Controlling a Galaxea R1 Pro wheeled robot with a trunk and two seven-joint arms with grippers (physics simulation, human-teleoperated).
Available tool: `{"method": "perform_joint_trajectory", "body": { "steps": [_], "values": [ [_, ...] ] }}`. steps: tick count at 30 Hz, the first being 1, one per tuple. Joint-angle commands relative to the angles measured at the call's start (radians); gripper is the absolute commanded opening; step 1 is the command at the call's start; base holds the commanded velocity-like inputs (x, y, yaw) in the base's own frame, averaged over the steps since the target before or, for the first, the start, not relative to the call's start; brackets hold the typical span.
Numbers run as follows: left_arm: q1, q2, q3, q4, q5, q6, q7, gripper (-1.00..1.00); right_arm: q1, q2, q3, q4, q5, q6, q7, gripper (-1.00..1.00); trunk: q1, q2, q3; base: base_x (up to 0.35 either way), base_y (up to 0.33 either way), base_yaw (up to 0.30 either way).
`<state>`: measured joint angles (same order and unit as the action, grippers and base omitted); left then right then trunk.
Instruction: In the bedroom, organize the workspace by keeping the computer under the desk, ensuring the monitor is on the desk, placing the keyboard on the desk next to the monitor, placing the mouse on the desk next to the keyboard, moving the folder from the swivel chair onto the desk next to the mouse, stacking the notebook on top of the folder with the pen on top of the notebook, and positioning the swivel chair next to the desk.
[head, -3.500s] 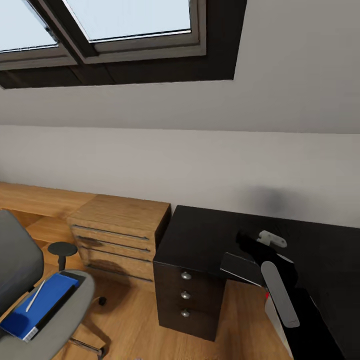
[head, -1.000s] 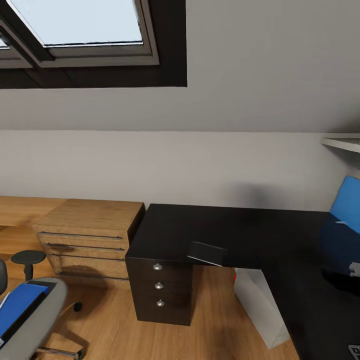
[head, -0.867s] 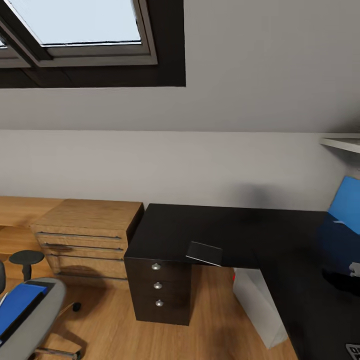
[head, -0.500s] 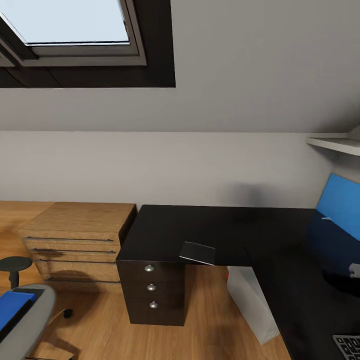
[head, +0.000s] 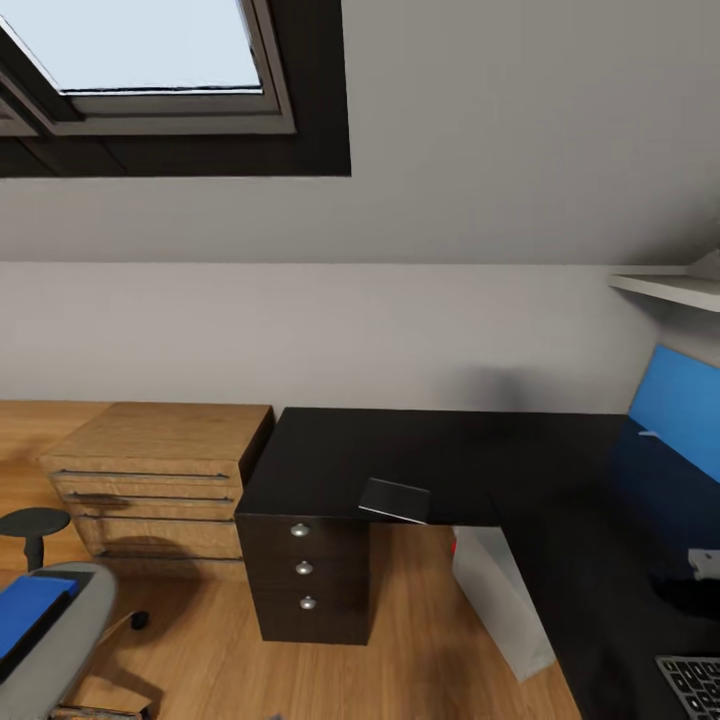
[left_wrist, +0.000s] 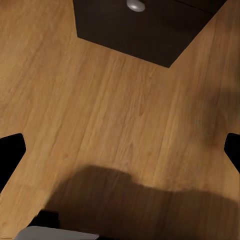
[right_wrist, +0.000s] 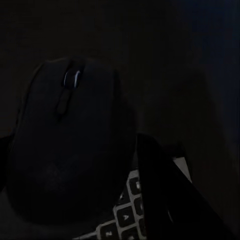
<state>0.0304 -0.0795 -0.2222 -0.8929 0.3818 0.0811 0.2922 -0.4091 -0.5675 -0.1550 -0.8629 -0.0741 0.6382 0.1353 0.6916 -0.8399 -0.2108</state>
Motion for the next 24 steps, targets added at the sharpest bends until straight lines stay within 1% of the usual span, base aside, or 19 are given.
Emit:
{"method": "perform_joint_trajectory", "body": {
  "steps": [1,5,8,10,12,13,17,22,24],
  "values": [
    [0.000,0.001,-0.002,-0.003,0.007,0.004,0.007,1.00,0.000,0.000,-0.001,0.000,-0.010,0.006,-0.002,-1.00,0.000,-0.001,-0.001,-0.112,0.000,0.000],
    [0.000,0.001,-0.002,-0.003,0.007,0.003,0.008,1.00,0.000,0.001,0.001,0.002,-0.009,0.005,-0.003,-1.00,0.000,-0.001,-0.001,-0.116,0.000,0.000],
    [0.000,0.001,-0.002,-0.011,0.007,0.002,0.011,1.00,0.000,0.002,0.001,0.023,-0.009,0.005,-0.006,-1.00,0.000,-0.001,-0.001,-0.060,0.000,0.000],
    [0.000,0.000,0.000,-0.037,0.008,0.003,0.014,1.00,0.000,0.003,0.002,0.055,-0.010,0.004,-0.018,-1.00,0.000,-0.001,-0.001,-0.019,0.000,0.000],
    [0.000,0.000,0.001,-0.046,0.009,0.004,0.015,1.00,-0.002,0.003,0.002,0.072,-0.010,0.000,-0.030,-1.00,0.000,-0.001,-0.001,-0.006,0.000,0.000],
    [0.000,0.000,0.001,-0.050,0.009,0.004,0.016,1.00,-0.004,0.003,0.002,0.096,-0.010,-0.004,-0.043,-1.00,0.000,-0.001,-0.001,-0.003,0.000,0.000],
    [0.000,0.000,0.001,-0.054,0.011,0.004,0.016,1.00,-0.006,0.003,0.003,0.145,-0.009,-0.024,-0.060,-1.00,0.015,-0.029,-0.014,-0.001,0.000,0.000],
    [0.000,0.000,0.002,-0.055,0.010,0.004,0.016,1.00,-0.008,0.003,0.002,0.160,-0.009,-0.038,-0.064,-1.00,0.034,-0.064,-0.029,0.000,0.000,0.000],
    [0.000,0.000,0.003,-0.055,0.010,0.003,0.016,1.00,-0.008,0.004,0.002,0.161,-0.009,-0.044,-0.065,-1.00,0.034,-0.064,-0.029,0.000,0.000,0.000]
  ]
}}
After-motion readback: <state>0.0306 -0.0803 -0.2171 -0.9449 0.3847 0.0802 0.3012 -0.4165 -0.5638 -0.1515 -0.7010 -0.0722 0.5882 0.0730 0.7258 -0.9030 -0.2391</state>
